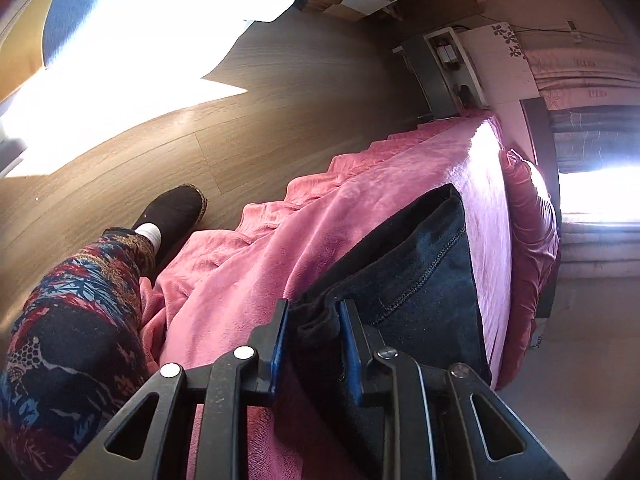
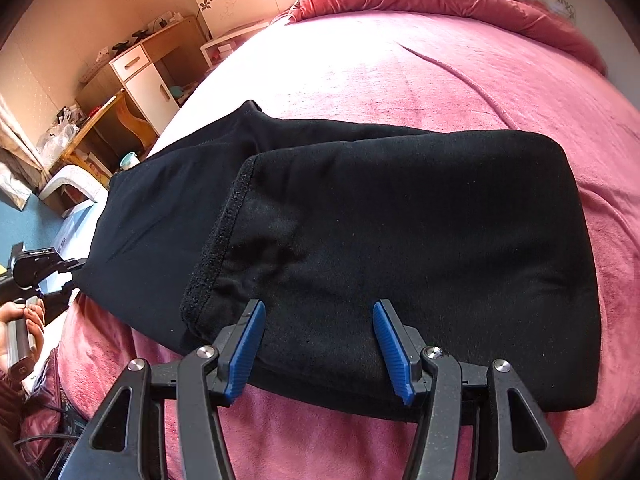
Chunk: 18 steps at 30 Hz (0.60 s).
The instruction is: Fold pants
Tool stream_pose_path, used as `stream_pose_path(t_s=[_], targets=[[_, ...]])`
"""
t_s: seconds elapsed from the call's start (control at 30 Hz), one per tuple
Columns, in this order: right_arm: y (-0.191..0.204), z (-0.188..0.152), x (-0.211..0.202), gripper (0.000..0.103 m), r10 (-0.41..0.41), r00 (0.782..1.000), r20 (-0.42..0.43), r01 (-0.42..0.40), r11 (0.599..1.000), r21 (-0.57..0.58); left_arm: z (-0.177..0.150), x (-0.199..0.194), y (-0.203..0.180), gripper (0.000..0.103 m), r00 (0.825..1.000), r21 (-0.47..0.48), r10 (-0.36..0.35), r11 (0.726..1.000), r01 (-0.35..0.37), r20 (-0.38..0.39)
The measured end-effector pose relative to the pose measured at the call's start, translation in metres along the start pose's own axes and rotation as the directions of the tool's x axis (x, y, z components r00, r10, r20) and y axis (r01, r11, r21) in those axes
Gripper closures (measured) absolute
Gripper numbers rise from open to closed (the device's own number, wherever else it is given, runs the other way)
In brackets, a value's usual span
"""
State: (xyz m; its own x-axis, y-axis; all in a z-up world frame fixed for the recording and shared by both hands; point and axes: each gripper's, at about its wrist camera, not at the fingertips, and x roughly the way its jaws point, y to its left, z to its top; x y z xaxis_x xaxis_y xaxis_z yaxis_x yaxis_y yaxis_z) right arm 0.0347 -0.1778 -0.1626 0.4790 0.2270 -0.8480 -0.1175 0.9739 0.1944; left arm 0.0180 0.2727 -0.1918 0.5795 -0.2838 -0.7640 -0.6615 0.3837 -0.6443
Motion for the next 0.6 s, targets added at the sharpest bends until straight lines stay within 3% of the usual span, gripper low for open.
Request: stream_pose_path(t_s=[0.07,0.13,0.23,0.33,0.43,0.5,0.6], targets=[[0.000,0.000,-0.001,0.046,-0.001,1.000,0.000,0.001,1.000,0.001,-0.002,-0.009,-0.011,0.088,0.999,0.049,-0.002,0.999,0.000,0.034],[-0.002,0.000,-0.006,0.046,0.000,1.000,0.010,0.000,1.000,0.005,-0.006,-0.021,-0.029,0.088,0.997,0.131,-0.048,0.991,0.039,0.064],[-0.005,0.004,-0.017,0.046,0.004,0.999,0.041,-0.005,1.000,0.013,-0.018,-0.039,-0.070,0.089,0.983,0.285,-0.176,0.946,0.157,0.042],[-0.006,0.012,-0.029,0.044,0.056,0.997,0.059,-0.057,0.998,0.015,-0.041,-0.052,-0.118,0.089,0.953,0.448,-0.300,0.846,0.289,-0.048],[-0.004,0.027,-0.038,0.041,0.195,0.979,0.065,-0.197,0.980,0.030,-0.077,-0.055,-0.160,0.089,0.920,0.589,-0.352,0.713,0.381,-0.170],[-0.002,0.042,-0.040,0.039,0.318,0.946,0.060,-0.321,0.945,0.054,-0.103,-0.052,-0.180,0.089,0.903,0.652,-0.350,0.629,0.424,-0.250],[0.005,0.068,-0.037,0.033,0.508,0.860,0.046,-0.510,0.855,0.093,-0.138,-0.043,-0.198,0.089,0.884,0.704,-0.318,0.535,0.466,-0.344]])
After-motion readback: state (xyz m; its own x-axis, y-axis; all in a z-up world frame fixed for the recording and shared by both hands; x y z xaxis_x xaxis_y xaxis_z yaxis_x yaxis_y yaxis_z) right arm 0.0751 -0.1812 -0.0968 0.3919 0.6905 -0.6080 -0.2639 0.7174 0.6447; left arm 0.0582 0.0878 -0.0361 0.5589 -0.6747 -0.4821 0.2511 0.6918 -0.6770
